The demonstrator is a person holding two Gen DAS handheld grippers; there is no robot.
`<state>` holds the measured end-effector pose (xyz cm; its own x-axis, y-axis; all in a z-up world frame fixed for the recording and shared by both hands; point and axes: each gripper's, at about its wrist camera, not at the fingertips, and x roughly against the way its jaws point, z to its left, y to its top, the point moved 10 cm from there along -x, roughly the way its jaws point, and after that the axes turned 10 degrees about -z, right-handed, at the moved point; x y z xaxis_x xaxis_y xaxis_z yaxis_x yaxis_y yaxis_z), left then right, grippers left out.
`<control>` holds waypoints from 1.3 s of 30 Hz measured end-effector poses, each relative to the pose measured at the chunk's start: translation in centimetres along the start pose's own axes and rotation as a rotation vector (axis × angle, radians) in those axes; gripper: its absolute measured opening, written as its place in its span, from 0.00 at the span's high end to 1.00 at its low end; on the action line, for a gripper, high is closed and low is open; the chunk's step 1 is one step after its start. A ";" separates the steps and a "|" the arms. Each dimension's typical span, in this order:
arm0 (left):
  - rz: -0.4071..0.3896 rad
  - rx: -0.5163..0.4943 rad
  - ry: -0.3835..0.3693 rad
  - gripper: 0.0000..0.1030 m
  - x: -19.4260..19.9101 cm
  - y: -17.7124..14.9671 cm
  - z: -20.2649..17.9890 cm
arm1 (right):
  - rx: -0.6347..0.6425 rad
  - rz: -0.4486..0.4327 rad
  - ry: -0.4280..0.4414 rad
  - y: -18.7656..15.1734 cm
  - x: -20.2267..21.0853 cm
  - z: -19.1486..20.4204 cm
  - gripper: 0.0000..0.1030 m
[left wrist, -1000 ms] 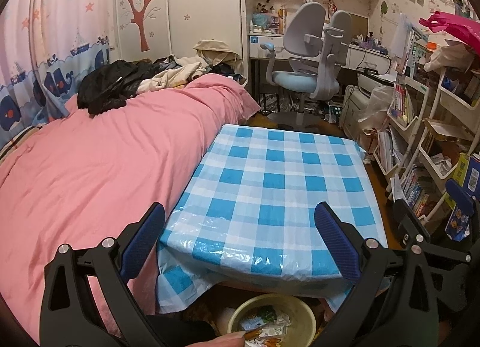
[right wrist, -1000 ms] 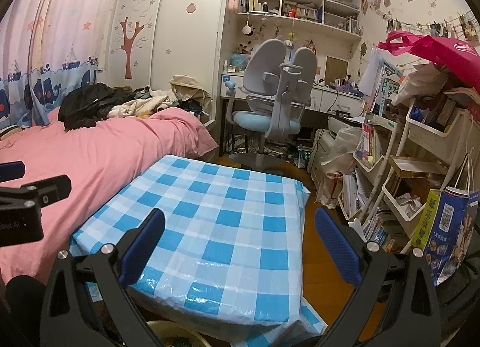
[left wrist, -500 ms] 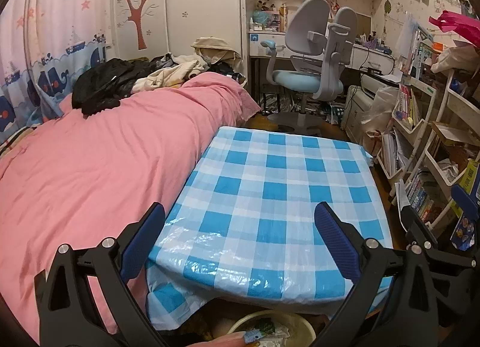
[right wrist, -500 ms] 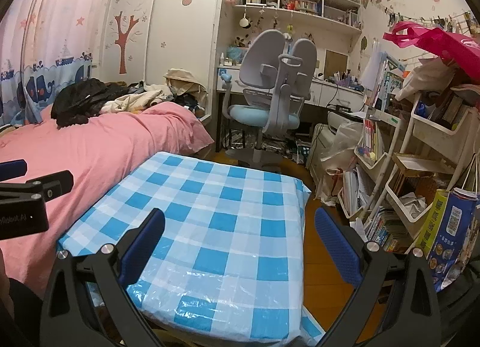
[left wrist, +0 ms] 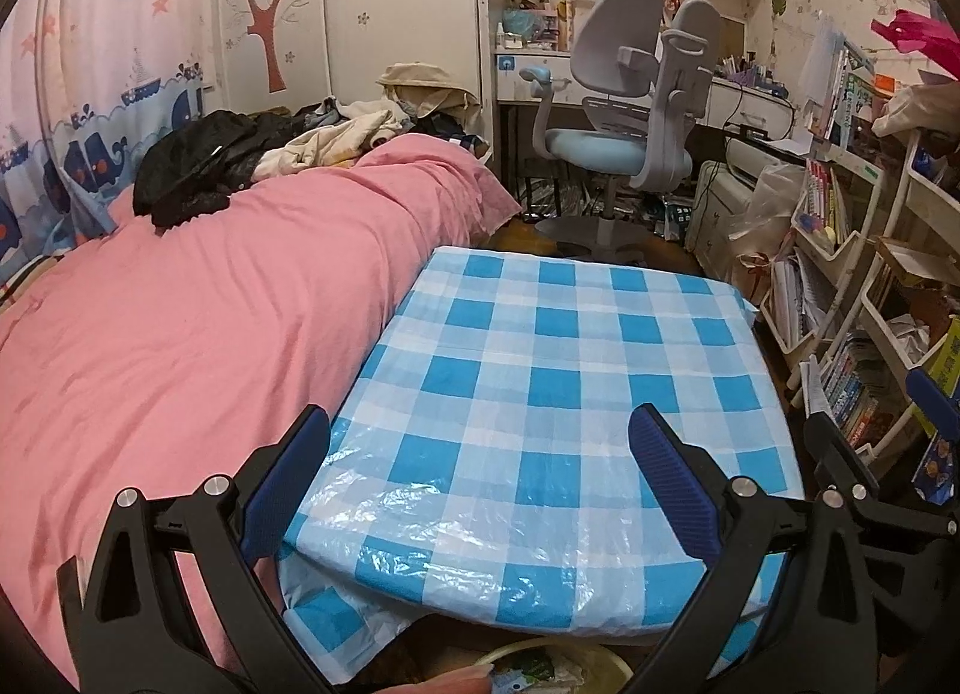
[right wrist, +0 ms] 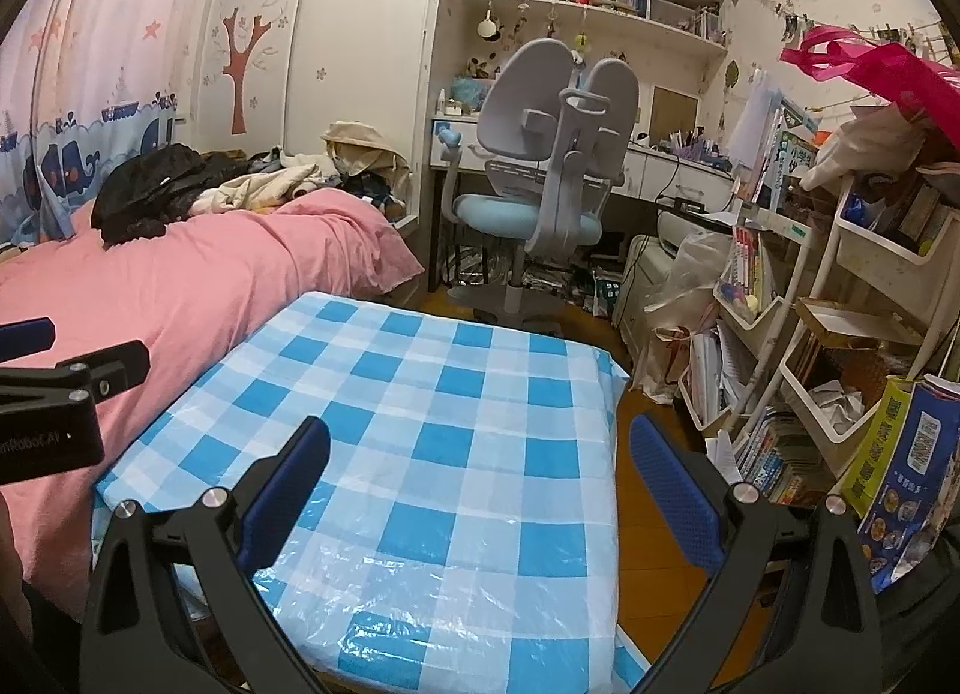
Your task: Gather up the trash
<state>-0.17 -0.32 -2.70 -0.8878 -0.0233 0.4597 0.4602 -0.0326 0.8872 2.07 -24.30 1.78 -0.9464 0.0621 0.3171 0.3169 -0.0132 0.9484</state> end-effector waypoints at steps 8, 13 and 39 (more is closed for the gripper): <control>0.011 -0.005 0.004 0.07 -2.3 0.0 0.2 | 0.009 0.034 -0.004 -1.0 -2.2 0.2 0.07; 0.024 -0.002 0.009 0.07 -3.8 -0.2 0.5 | 0.022 0.054 -0.005 -1.6 -3.6 0.4 0.07; 0.128 -0.062 0.000 0.07 -12.6 -2.1 1.1 | -0.016 0.429 0.081 -13.1 -17.6 -0.7 0.07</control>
<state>10.05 1.19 -10.28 -0.8216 -0.0307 0.5692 0.5695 -0.0909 0.8170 14.58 -25.92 -16.20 -0.7309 -0.0312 0.6817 0.6824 -0.0356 0.7301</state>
